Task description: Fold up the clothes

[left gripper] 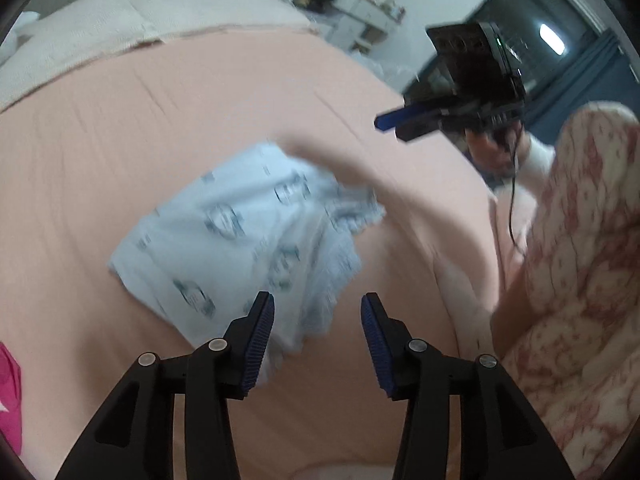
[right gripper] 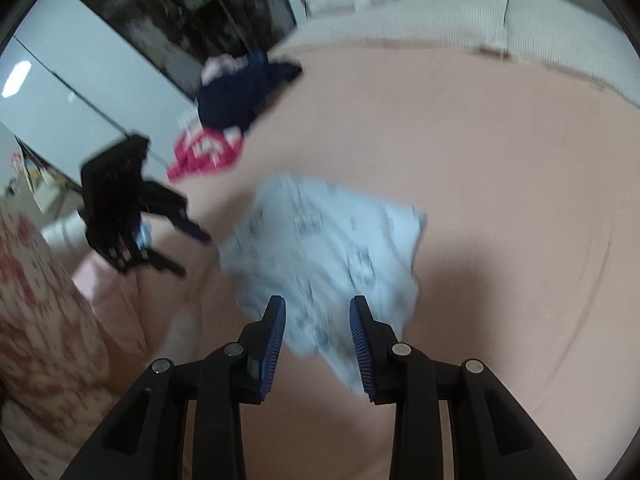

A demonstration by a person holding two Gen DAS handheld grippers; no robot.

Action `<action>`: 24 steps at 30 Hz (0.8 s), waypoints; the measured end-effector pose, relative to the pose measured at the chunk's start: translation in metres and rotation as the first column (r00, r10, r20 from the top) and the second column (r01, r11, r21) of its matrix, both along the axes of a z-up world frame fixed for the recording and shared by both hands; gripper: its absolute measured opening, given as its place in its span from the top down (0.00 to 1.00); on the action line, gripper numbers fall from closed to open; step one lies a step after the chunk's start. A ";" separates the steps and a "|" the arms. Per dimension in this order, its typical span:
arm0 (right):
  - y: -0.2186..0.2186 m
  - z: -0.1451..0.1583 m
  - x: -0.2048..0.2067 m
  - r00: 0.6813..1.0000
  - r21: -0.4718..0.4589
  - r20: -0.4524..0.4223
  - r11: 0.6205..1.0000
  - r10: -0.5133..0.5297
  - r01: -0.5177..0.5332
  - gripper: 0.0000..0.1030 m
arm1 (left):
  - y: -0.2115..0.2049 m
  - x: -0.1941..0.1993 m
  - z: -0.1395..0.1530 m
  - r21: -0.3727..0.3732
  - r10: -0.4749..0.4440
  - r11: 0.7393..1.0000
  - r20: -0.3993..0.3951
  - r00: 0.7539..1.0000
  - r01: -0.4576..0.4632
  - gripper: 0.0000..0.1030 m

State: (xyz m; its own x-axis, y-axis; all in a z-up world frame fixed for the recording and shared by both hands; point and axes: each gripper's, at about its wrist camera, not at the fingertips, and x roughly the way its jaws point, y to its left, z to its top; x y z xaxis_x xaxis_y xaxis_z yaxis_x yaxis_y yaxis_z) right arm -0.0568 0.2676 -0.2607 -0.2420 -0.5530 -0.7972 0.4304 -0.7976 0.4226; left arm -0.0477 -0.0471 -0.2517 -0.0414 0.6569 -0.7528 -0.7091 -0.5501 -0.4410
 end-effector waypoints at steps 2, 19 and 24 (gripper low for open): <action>-0.008 -0.003 -0.011 0.998 0.030 -0.034 0.999 -0.045 0.046 0.61 | 0.007 -0.015 -0.012 -0.034 0.046 0.998 -0.015 0.999 -0.047 0.59; -0.020 -0.057 -0.028 0.997 0.203 0.078 0.979 0.010 -0.026 0.64 | -0.005 -0.026 -0.021 -0.079 0.058 0.995 -0.003 0.998 -0.058 0.59; -0.057 -0.076 -0.069 0.999 0.261 -0.019 0.964 -0.051 0.054 0.64 | 0.010 -0.052 -0.064 -0.233 0.102 0.967 -0.014 0.995 -0.102 0.59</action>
State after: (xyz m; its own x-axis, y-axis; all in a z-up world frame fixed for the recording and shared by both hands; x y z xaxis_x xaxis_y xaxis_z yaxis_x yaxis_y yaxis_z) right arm -0.1261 0.2103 -0.3363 -0.2751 -0.3125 -0.9092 0.3889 -0.9011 0.1920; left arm -0.1000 -0.0373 -0.3154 -0.1007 0.4554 -0.8846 -0.6448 -0.7069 -0.2906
